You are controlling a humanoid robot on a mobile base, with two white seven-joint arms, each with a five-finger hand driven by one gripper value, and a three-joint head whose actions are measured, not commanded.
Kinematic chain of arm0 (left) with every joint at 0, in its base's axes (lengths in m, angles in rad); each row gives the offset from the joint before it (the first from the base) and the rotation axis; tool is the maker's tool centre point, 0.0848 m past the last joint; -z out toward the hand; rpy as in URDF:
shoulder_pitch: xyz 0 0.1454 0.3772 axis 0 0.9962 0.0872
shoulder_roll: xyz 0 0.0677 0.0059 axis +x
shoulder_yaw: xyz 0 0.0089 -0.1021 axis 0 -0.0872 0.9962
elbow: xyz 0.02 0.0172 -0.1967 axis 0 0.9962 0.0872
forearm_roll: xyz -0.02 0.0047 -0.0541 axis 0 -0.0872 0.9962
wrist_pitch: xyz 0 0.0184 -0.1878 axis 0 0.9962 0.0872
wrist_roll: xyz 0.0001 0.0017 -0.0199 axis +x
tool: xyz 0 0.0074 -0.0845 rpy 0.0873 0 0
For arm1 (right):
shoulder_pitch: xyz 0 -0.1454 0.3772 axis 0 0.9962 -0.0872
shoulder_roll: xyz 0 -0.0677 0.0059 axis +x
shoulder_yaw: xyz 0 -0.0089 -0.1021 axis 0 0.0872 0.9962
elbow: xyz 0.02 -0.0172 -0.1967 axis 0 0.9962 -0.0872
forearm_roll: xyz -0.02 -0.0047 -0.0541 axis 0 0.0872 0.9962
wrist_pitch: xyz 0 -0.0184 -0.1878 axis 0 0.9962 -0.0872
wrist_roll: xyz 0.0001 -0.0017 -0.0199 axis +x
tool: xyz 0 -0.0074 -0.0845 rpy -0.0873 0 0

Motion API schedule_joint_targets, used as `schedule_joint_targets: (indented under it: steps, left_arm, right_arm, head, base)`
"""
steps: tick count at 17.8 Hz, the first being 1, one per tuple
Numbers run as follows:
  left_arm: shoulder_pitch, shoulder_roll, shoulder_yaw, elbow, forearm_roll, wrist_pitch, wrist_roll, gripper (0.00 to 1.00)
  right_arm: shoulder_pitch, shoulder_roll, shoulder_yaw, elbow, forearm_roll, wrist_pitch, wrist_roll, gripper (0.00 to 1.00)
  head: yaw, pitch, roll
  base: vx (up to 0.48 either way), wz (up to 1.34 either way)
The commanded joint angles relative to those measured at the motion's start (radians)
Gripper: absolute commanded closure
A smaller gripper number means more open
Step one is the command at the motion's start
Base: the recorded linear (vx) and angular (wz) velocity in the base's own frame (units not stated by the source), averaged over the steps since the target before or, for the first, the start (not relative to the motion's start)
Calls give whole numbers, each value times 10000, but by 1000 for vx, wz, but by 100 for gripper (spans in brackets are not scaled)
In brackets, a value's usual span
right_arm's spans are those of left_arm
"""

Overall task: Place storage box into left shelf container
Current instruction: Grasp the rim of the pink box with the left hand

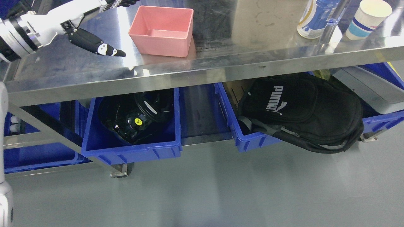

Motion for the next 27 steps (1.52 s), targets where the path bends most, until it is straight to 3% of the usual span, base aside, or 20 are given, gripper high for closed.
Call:
schedule_joint_targets:
  steps: [1,16,20,23,24,25,27]
  left_arm:
    - [-841,-309,-2555,1582,-1014,17,-19,2]
    - [-2774,-2287,-4212,4172,-2379,33,-126,9]
    - [-2882,-2825,-4014,4818,-2442,17,-725,27]
    - [-2836,-3070,-3156,4987,-2426,-29,-786,48]
    - [-2760,-3117,-2789,5064,-2381,-105,-938,59]
    - [-2744,-3132,-2330,5171,-2350,-470,-1091,79]
    - [-2698,-3346,-1349,5538,-2349,-948,-1124,92]
  right_arm:
    - [-61,-174,-30,-175,-15,-5,-16,0]
    - [-61,-174,-30,-175,-15,-5,-16,0]
    - [-61,-174,-30,-175,-15,-5,-1,0]
    - [-61,-174,-30,-175,-15,-5,-16,0]
    - [-61,-174,-30,-175,-15,-5,-1,0]
    - [-61,-174,-30,-175,-15,-5,-16,0]
    - [-61,-174,-30,-175,-15,-5,-16,0]
  head:
    - [0,0,0]
    - [0,-1,0]
    - [0,0,0]
    - [0,-1,0]
    - [0,0,0]
    - [0,-1,0]
    - [0,-1,0]
  base:
    - [0,0]
    - [0,0]
    - [0,0]
    - [0,0]
    - [0,31]
    - [3,80]
    - [9,67]
